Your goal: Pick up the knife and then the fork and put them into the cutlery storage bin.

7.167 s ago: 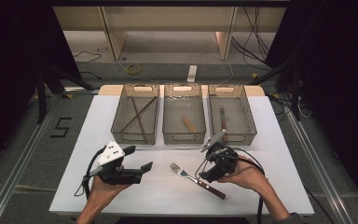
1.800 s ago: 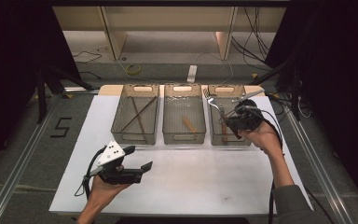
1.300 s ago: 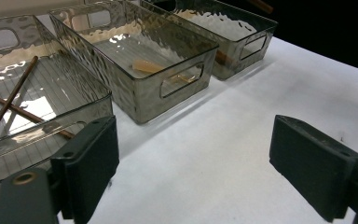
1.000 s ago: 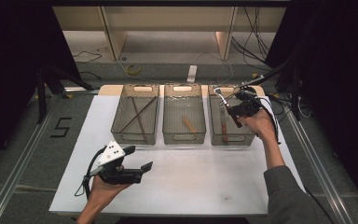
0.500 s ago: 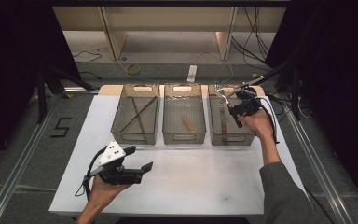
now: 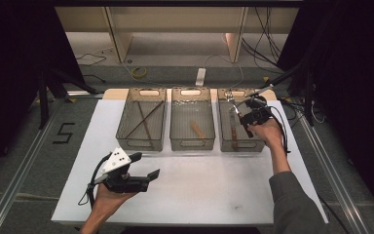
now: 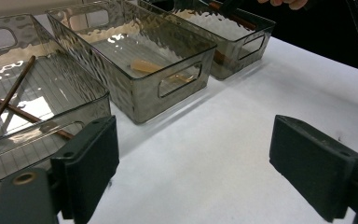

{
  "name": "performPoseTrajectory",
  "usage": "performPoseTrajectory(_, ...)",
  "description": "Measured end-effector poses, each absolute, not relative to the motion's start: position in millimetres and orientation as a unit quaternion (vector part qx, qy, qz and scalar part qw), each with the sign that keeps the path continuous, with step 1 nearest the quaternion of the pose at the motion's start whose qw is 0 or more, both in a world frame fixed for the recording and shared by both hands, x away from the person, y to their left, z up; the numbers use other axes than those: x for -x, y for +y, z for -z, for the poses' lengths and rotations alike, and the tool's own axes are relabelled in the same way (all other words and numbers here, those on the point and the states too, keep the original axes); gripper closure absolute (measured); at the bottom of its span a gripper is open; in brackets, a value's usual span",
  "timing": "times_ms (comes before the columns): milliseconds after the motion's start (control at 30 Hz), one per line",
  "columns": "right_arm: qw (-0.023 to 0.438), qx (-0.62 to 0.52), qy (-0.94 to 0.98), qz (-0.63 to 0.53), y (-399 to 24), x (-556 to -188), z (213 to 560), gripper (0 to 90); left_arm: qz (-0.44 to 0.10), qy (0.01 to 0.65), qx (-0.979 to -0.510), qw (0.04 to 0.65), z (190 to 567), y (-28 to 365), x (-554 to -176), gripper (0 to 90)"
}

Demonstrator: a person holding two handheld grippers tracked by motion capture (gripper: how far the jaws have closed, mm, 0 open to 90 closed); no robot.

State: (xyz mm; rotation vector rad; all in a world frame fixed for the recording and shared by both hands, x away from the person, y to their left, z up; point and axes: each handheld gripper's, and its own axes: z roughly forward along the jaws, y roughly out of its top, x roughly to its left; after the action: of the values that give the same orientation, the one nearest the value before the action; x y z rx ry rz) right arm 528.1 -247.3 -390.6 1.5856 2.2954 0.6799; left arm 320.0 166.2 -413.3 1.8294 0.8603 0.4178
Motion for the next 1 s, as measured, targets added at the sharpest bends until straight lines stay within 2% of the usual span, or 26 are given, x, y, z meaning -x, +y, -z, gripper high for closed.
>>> performPoseTrajectory(233,0.132,-0.55,0.793,-0.226,-247.3,-528.5,396.5,75.6,-0.173,0.357,-0.762,0.513,413.6,165.7,-319.9,15.2)
performPoseTrajectory(267,0.129,-0.552,0.792,-0.226,-247.4,-529.3,397.8,71.3,-0.173,0.357,-0.761,0.513,413.5,165.8,-319.9,15.2)
performPoseTrajectory(300,0.114,-0.553,0.793,-0.227,-247.3,-531.1,399.0,55.6,-0.173,0.357,-0.761,0.513,413.4,166.0,-320.0,15.2)
performPoseTrajectory(333,0.111,-0.556,0.792,-0.227,-246.6,-532.0,399.4,48.4,-0.173,0.358,-0.761,0.513,413.3,166.2,-320.1,15.2)
performPoseTrajectory(433,0.119,-0.558,0.783,-0.247,-246.6,-531.4,395.7,37.5,-0.173,0.358,-0.761,0.512,413.4,166.4,-319.9,15.2)
performPoseTrajectory(800,0.125,-0.541,0.789,-0.261,-246.2,-523.3,385.5,33.3,-0.173,0.358,-0.761,0.513,413.2,166.1,-319.9,15.2)
performPoseTrajectory(1000,0.129,-0.527,0.792,-0.278,-244.7,-514.1,377.6,27.4,-0.173,0.358,-0.76,0.513,413.1,166.4,-319.8,15.2)
